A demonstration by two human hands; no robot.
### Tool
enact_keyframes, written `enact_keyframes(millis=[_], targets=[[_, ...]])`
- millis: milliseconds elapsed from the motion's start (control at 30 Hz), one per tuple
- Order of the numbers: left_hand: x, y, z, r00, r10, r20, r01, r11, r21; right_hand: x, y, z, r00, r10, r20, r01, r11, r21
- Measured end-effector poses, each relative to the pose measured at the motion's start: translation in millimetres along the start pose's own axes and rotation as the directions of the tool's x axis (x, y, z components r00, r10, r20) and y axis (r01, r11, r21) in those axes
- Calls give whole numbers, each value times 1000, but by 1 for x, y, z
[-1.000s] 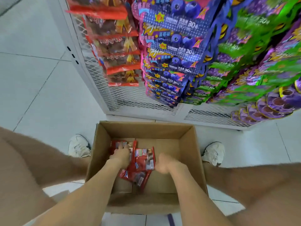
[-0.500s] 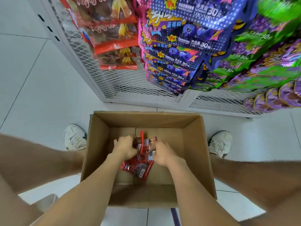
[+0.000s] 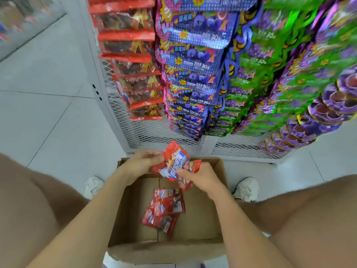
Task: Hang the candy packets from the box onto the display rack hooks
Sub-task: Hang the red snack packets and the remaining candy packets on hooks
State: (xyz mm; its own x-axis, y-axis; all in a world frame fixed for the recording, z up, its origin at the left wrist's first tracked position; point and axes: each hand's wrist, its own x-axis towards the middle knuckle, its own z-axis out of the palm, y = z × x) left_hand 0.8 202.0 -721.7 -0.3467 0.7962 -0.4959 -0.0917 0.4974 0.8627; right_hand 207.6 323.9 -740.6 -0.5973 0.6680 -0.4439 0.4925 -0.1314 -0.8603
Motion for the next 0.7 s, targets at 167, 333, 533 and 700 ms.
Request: enact_keyframes(millis=[167, 333, 533, 700], targets=[[-24, 50, -11, 926, 378, 13, -358, 865, 353, -24, -43, -5, 997, -80, -12, 81, 987, 136], [-66, 129, -29, 828, 535, 169, -513, 598, 615, -48, -113, 5, 867, -484, -118, 477, 875, -82], [-124, 235, -56, 615, 788, -12, -676, 535, 507, -83, -244, -8, 628, -711, -317, 677, 699, -229], [-147, 336, -67, 243, 926, -288, -696, 374, 614, -114, -370, -29, 320, -839, -441, 747, 509, -427]])
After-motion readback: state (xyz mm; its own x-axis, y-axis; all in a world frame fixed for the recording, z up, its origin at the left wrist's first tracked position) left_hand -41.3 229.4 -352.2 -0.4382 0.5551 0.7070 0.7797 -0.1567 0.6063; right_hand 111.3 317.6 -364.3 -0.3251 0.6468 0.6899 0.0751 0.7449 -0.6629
